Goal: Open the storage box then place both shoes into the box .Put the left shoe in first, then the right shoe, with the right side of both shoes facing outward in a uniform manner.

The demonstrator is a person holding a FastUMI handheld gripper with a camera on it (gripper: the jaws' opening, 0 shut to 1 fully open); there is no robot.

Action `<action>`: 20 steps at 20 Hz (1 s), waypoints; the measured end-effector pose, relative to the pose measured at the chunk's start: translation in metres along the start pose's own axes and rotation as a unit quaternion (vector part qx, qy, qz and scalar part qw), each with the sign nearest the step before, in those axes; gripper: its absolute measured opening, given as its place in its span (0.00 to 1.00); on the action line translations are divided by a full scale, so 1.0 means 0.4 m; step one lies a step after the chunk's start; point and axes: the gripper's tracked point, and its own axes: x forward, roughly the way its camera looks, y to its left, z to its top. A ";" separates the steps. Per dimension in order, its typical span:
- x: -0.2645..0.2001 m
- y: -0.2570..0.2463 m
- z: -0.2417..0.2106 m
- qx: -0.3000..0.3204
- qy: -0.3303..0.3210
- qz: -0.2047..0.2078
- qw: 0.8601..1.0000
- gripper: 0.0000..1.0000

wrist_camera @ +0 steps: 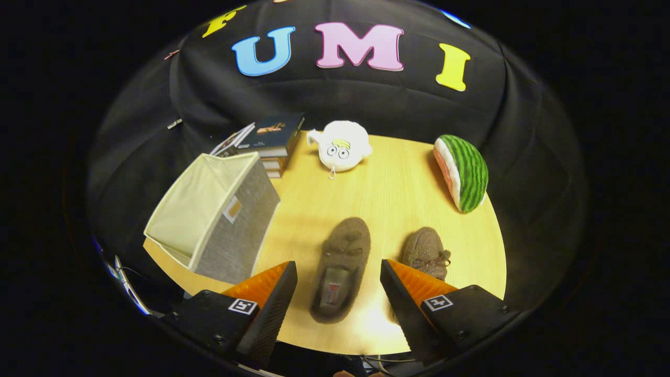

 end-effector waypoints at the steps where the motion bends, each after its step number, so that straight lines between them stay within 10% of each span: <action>1: 0.015 -0.004 -0.014 0.003 0.010 0.009 1.000 0.99; 12: 0.265 -0.115 -0.115 0.003 0.090 0.005 0.996 0.98; 20: 0.316 -0.071 -0.141 0.068 0.121 0.042 0.989 0.47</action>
